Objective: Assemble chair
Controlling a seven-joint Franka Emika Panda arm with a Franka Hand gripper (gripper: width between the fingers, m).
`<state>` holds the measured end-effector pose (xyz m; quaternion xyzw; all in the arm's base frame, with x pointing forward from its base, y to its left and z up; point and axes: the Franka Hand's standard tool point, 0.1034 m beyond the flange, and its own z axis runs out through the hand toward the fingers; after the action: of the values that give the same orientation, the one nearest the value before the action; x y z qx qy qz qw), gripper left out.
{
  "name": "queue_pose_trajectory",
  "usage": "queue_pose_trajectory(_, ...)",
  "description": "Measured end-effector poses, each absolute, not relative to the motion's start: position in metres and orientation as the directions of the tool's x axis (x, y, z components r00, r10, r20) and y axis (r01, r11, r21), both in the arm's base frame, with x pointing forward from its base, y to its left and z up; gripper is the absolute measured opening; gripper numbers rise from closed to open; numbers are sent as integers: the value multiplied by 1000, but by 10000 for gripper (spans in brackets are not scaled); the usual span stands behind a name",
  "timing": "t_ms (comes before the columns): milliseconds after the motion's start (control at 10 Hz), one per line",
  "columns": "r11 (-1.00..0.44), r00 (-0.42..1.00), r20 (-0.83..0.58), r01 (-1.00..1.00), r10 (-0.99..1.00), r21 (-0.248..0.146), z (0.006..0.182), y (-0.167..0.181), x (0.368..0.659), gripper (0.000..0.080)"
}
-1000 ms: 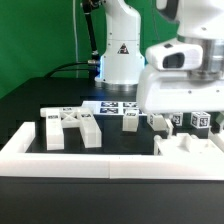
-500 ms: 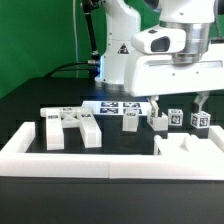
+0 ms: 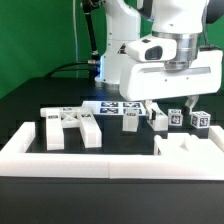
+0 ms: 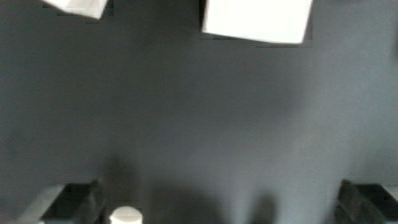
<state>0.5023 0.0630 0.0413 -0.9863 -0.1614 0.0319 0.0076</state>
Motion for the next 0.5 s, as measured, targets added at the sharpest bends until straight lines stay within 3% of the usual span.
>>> queue_pose_trajectory(500,-961,953,-121,274,276,-37,33,52,488,648)
